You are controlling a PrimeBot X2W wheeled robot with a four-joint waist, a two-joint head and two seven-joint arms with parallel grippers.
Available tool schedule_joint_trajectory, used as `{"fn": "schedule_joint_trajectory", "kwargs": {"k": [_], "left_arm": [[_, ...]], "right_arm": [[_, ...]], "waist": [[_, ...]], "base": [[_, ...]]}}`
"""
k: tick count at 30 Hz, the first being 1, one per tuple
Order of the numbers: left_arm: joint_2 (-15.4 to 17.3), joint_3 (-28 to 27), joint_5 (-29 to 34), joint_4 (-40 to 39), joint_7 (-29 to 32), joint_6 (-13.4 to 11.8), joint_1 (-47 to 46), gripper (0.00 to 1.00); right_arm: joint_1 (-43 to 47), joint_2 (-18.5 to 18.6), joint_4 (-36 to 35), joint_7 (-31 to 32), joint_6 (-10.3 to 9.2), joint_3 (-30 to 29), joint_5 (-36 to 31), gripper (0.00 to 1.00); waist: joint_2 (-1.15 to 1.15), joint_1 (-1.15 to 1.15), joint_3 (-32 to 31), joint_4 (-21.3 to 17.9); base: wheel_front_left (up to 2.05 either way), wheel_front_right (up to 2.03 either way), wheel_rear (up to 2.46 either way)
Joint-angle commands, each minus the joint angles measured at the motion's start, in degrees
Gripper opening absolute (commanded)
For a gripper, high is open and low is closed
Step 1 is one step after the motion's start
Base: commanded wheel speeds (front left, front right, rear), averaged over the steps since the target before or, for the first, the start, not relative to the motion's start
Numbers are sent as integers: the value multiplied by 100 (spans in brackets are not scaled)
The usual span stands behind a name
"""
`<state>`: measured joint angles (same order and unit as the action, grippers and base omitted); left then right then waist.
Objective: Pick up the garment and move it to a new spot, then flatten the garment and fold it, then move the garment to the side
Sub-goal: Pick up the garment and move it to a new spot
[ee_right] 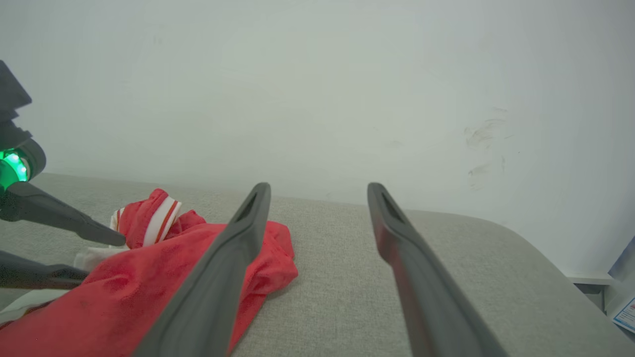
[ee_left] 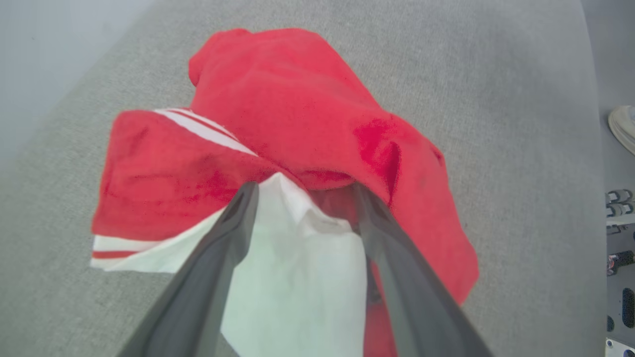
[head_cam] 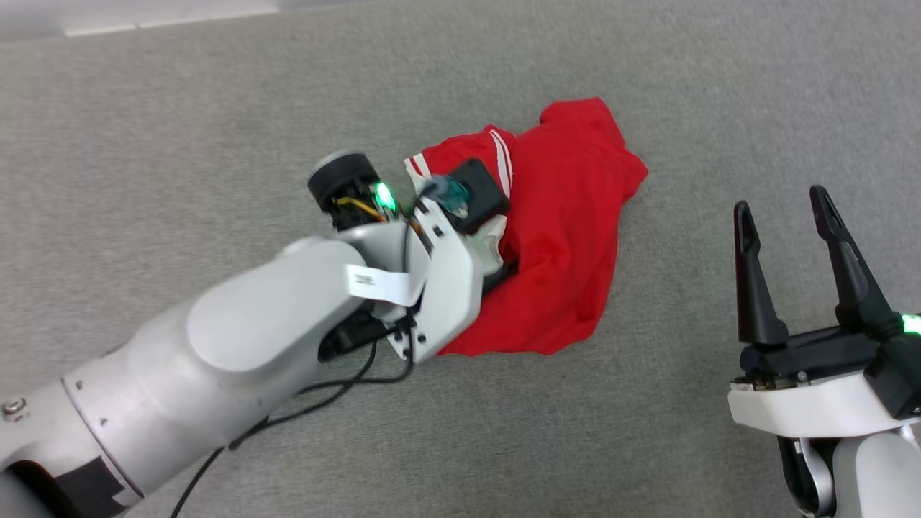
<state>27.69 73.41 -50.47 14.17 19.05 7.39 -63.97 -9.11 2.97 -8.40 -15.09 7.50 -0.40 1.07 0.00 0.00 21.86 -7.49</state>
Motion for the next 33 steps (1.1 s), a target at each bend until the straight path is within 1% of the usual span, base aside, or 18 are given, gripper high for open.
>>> {"fn": "schedule_joint_trajectory", "kwargs": {"k": [1, 3, 5, 6, 7, 10, 12, 14, 16, 19, 21, 22, 25, 28, 31, 33], "left_arm": [[25, -152, 91, 91, -490, -2, -72, 100], [50, -291, 155, 152, -929, -46, -14, 100], [96, -435, 226, 179, -1333, -199, 88, 100], [96, -435, 226, 179, -1333, -199, 88, 100], [136, -508, 275, 181, -1535, -305, 141, 100], [234, -735, 424, 157, -2200, -730, 383, 100], [300, -866, 512, 141, -2655, -1057, 614, 100], [382, -975, 598, 156, -3032, -1366, 875, 100], [433, -1134, 664, 158, -3272, -1705, 1169, 100], [478, -1473, 768, 120, -3410, -2217, 1690, 100], [472, -1882, 1010, -118, -3430, -2547, 2024, 100], [478, -2084, 1163, -262, -3432, -2689, 2278, 100], [451, -2718, 1620, -622, -3428, -3000, 3043, 100], [323, -3323, 2076, -942, -3430, -3197, 3721, 100], [148, -3843, 2475, -1145, -3425, -3268, 4387, 100], [-26, -4178, 2691, -1267, -3425, -3263, 4752, 100]], "right_arm": [[114, -16, 18, -12, -2, -42, -39, 100], [170, -17, 27, -12, -2, -59, -68, 100], [241, -16, 41, -13, -2, -77, -101, 100], [241, -16, 41, -13, -2, -77, -101, 100], [272, -17, 47, -12, -2, -78, -118, 100], [368, -16, 61, -13, -2, -83, -135, 100], [427, -16, 70, -12, -2, -97, -147, 100], [488, -16, 87, -12, -2, -112, -167, 100], [539, -17, 86, -12, -2, -117, -174, 100], [639, -15, 99, -12, -2, -138, -167, 100], [697, -16, 102, -12, -2, -145, -153, 100], [725, -16, 108, -12, -2, -144, -148, 100], [813, -16, 165, -12, -2, -154, -80, 100], [901, -13, 211, -12, -2, -202, 14, 100], [968, -13, 260, -12, -3, -264, 171, 100], [1035, -14, 290, -12, -2, -302, 233, 100]], "waist": [[0, 0, -211, 153], [0, 0, -342, 240], [0, 0, -475, 330], [0, 0, -475, 330], [0, 0, -539, 370], [0, 0, -726, 474], [0, 0, -837, 541], [0, 0, -931, 602], [0, 0, -1009, 650], [0, 0, -1127, 713], [0, 0, -1192, 747], [0, 0, -1228, 762], [0, 0, -1325, 788], [0, 0, -1431, 796], [0, 0, -1535, 792], [0, 0, -1603, 784]], "base": [[0, 0, 0], [0, 0, 0], [0, 0, 0], [0, 0, 0], [0, 0, 0], [0, 0, 0], [0, 0, 0], [0, 0, 0], [0, 0, 0], [0, 0, 0], [0, 0, 0], [0, 0, 0], [0, 0, 0], [0, 0, 0], [0, 0, 0], [0, 0, 0]]}}
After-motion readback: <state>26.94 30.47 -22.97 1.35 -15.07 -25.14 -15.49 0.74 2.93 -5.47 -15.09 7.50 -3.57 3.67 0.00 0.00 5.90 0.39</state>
